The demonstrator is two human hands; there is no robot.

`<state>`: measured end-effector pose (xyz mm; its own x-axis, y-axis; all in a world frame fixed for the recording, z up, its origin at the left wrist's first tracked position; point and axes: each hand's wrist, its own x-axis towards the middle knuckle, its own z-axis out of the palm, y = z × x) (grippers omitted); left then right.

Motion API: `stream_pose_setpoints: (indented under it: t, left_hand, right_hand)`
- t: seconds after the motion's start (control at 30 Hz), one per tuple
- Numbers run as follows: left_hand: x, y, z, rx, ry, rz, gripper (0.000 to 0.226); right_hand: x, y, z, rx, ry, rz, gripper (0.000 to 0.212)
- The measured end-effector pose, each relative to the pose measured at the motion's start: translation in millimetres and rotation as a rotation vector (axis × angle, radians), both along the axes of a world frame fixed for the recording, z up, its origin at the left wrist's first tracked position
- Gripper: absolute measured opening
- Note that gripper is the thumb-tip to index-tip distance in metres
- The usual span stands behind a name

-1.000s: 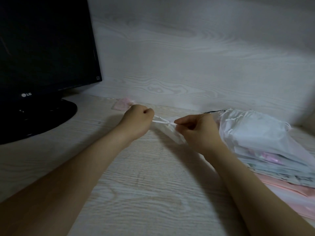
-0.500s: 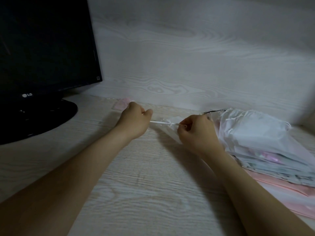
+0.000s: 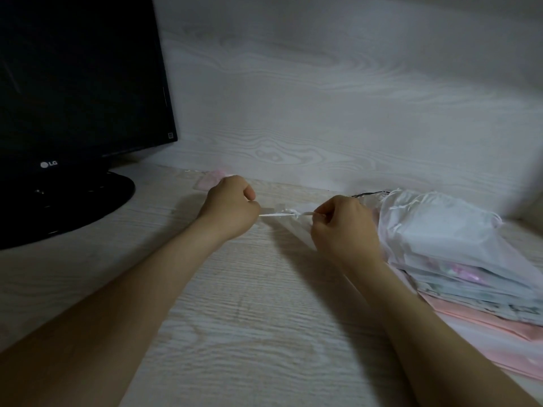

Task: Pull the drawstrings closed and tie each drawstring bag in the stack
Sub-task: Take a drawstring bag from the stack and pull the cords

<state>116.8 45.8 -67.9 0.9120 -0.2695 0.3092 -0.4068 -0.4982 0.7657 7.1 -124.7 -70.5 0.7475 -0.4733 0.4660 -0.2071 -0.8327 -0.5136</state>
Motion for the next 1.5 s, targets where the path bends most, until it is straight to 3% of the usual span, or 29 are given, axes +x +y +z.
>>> stream_pose_setpoints:
  t: [0.27, 0.43, 0.5, 0.6, 0.73, 0.9, 0.93, 1.07, 1.2, 1.33, 1.5]
  left_hand:
    - [-4, 0, -12, 0.109, -0.345, -0.117, 0.017]
    - [0, 1, -19, 0.184, -0.334, -0.331, 0.074]
    - [3, 1, -21, 0.185, -0.313, -0.405, 0.084]
    - [6, -1, -21, 0.117, -0.277, -0.494, 0.078]
    - [15, -1, -20, -0.033, -0.291, -0.533, 0.044]
    - [17, 0, -10, -0.281, -0.049, -0.414, 0.019]
    - [16, 1, -7, -0.341, -0.025, -0.395, 0.017]
    - [19, 5, -1, -0.523, 0.062, -0.299, 0.049]
    - [28, 9, 2, -0.511, -0.028, -0.116, 0.033]
    - [41, 19, -2, -0.534, 0.21, -0.047, 0.023]
    - [46, 30, -6, -0.284, 0.121, 0.229, 0.027]
  right_hand:
    - [2, -8, -11, -0.004, -0.113, 0.132, 0.006]
    - [-4, -2, -3, 0.012, -0.183, 0.293, 0.007]
    - [-7, 0, 0, -0.011, -0.224, 0.358, 0.006]
    - [-10, 4, 4, 0.036, -0.251, 0.47, 0.007]
    - [-15, 13, 10, 0.2, -0.334, 0.511, 0.005]
    - [-16, 16, 12, 0.287, -0.398, 0.492, 0.016]
    - [-15, 17, 11, 0.237, -0.398, 0.469, 0.014]
    - [-3, 22, 1, 0.069, -0.407, 0.301, 0.016]
    - [17, 28, 5, 0.065, -0.423, 0.245, 0.023]
    - [46, 30, 7, 0.131, -0.389, 0.243, 0.016]
    - [82, 45, 6, 0.39, -0.316, 0.217, 0.011]
